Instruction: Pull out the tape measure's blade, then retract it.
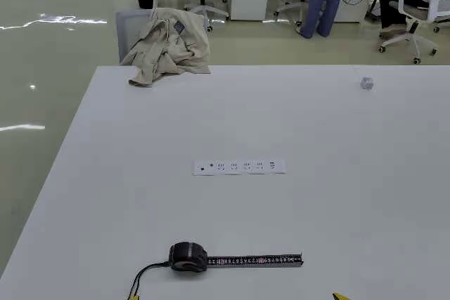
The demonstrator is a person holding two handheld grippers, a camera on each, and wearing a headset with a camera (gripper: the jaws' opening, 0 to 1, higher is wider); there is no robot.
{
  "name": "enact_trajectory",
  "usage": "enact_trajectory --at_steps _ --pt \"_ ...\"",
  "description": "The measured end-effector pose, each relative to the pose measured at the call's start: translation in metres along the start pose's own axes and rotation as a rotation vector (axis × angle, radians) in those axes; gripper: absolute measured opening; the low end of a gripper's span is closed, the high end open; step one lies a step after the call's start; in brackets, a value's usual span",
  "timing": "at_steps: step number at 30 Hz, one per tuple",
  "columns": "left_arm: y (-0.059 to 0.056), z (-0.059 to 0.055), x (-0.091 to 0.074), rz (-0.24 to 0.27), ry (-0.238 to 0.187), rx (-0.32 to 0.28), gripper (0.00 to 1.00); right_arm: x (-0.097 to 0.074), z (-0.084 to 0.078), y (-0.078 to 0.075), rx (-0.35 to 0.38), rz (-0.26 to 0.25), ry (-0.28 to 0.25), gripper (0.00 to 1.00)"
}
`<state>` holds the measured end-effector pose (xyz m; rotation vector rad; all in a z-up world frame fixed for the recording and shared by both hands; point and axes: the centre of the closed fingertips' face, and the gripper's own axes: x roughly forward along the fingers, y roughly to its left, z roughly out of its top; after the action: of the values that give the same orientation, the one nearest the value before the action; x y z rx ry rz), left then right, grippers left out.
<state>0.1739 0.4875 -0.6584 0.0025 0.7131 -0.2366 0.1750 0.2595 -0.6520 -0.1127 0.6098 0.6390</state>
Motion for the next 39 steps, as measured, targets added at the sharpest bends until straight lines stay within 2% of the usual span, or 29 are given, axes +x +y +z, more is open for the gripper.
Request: enact_trajectory --at_steps 7,13,17,19,21,23,31,39 --pt "0.011 0.001 0.001 0.019 0.004 -0.021 0.83 0.004 0.002 0.002 0.004 0.004 0.019 0.88" --pt "0.02 -0.007 0.009 0.02 0.018 -0.056 0.83 0.016 -0.003 0.002 0.0 -0.001 0.039 0.87" --pt "0.028 -0.005 0.014 0.034 -0.003 -0.063 0.83 0.024 -0.007 0.002 0.006 0.006 0.048 0.87" --pt "0.029 -0.005 0.018 0.04 -0.002 -0.068 0.83 0.027 -0.009 0.001 0.008 0.014 0.054 0.87" --pt "0.028 -0.002 0.022 0.043 -0.024 -0.093 0.83 0.028 -0.011 0.0 0.002 0.024 0.063 0.87" --pt "0.025 -0.004 0.025 0.052 -0.004 -0.086 0.83 0.026 -0.014 -0.005 -0.004 0.026 0.073 0.87" --pt "0.015 -0.005 0.037 0.062 0.006 -0.087 0.83 0.018 -0.015 -0.024 -0.023 0.01 0.078 0.87" --pt "0.025 -0.001 0.048 0.088 -0.003 -0.088 0.83 0.021 -0.015 -0.029 -0.05 0.011 0.075 0.87"
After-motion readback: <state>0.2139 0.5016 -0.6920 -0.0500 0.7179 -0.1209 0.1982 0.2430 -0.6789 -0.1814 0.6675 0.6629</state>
